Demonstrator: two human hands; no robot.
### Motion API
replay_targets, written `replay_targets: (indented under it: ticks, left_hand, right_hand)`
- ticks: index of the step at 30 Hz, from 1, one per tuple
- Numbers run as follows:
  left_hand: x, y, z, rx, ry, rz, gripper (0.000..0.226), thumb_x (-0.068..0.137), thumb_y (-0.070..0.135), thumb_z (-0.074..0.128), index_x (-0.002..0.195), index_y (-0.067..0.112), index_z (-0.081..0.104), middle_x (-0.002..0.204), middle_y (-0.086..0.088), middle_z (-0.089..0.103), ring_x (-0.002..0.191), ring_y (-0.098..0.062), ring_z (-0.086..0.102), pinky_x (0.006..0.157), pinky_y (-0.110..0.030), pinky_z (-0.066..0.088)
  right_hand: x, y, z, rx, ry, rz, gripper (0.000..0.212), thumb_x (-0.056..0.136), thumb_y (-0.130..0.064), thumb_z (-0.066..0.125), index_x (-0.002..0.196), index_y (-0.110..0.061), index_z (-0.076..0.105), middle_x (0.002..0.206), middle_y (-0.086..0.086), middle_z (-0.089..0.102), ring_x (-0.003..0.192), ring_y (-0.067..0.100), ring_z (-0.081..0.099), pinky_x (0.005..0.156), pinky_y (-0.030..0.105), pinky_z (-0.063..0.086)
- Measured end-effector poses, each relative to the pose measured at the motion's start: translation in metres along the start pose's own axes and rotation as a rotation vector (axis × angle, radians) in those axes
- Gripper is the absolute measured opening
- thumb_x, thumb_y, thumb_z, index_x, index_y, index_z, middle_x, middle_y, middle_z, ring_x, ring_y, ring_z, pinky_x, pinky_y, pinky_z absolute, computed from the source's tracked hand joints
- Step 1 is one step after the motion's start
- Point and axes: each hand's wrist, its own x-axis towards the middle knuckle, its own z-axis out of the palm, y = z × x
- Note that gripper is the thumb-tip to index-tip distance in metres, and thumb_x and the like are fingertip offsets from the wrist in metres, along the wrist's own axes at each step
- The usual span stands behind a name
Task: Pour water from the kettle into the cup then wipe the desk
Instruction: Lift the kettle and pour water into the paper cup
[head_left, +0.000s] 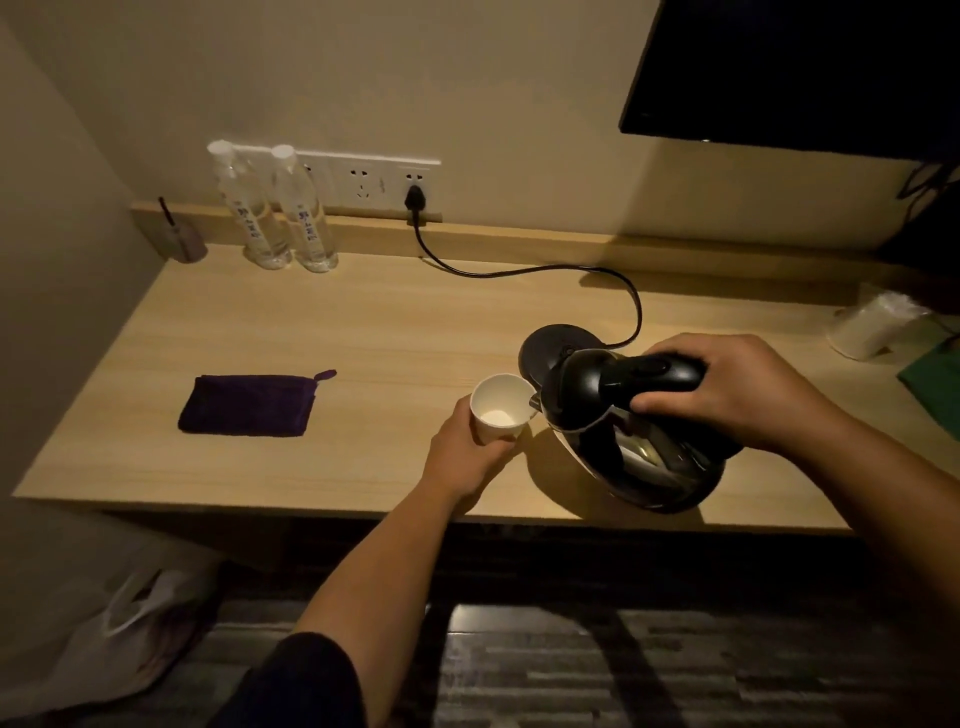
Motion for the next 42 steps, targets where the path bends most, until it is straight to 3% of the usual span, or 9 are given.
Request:
replay_targets:
  ticks: [4, 9, 15, 23, 29, 42]
  left_hand:
    - [0.001, 0.000, 0.000, 0.029, -0.005, 0.018, 0.086, 0.057, 0.058, 0.072, 0.134, 0.036, 0.038, 0.111, 0.015, 0.052, 0.099, -0.009, 0.050, 0.067, -0.014, 0.037]
    - [0.002, -0.001, 0.000, 0.015, 0.008, 0.024, 0.097, 0.045, 0.070, 0.066, 0.133, 0.038, 0.039, 0.106, 0.021, 0.051, 0.095, -0.004, 0.049, 0.067, -0.012, 0.036]
    - [0.006, -0.009, 0.000, 0.021, 0.014, 0.022, 0.084, 0.054, 0.057, 0.073, 0.130, 0.040, 0.041, 0.106, 0.020, 0.053, 0.103, -0.011, 0.053, 0.080, -0.026, 0.044]
    - [0.009, -0.014, 0.001, 0.080, 0.019, 0.060, 0.080, 0.060, 0.056, 0.074, 0.130, 0.038, 0.039, 0.108, 0.019, 0.051, 0.101, -0.010, 0.050, 0.080, -0.026, 0.041]
    - [0.010, -0.018, 0.003, 0.084, 0.026, 0.065, 0.079, 0.062, 0.055, 0.076, 0.130, 0.041, 0.038, 0.114, 0.016, 0.055, 0.104, -0.011, 0.052, 0.087, -0.033, 0.048]
    - [0.011, -0.019, 0.001, 0.101, 0.035, 0.091, 0.074, 0.066, 0.049, 0.077, 0.130, 0.040, 0.039, 0.113, 0.017, 0.055, 0.106, -0.013, 0.053, 0.091, -0.042, 0.049]
  right_hand:
    - [0.008, -0.009, -0.002, -0.049, -0.032, -0.010, 0.036, 0.065, -0.043, 0.078, 0.098, -0.040, 0.064, 0.091, -0.018, 0.064, 0.085, 0.003, 0.058, 0.067, 0.026, 0.049]
    - [0.019, -0.023, -0.004, -0.154, -0.055, -0.034, 0.034, 0.064, -0.050, 0.073, 0.095, -0.041, 0.063, 0.088, -0.019, 0.063, 0.081, 0.002, 0.056, 0.063, 0.024, 0.047]
    - [0.032, -0.040, -0.005, -0.271, -0.083, -0.047, 0.038, 0.065, -0.055, 0.069, 0.097, -0.034, 0.065, 0.086, -0.014, 0.063, 0.077, 0.003, 0.054, 0.059, 0.023, 0.044]
    - [0.040, -0.051, -0.010, -0.313, -0.143, -0.019, 0.046, 0.063, -0.057, 0.068, 0.101, -0.032, 0.065, 0.085, -0.013, 0.061, 0.078, 0.004, 0.055, 0.060, 0.024, 0.047]
    - [0.042, -0.054, -0.011, -0.336, -0.160, -0.013, 0.049, 0.058, -0.062, 0.063, 0.098, -0.034, 0.063, 0.085, -0.014, 0.060, 0.076, 0.005, 0.055, 0.059, 0.024, 0.047]
    - [0.045, -0.058, -0.008, -0.338, -0.179, -0.034, 0.038, 0.060, -0.062, 0.065, 0.091, -0.040, 0.059, 0.080, -0.016, 0.060, 0.073, 0.005, 0.056, 0.056, 0.022, 0.047]
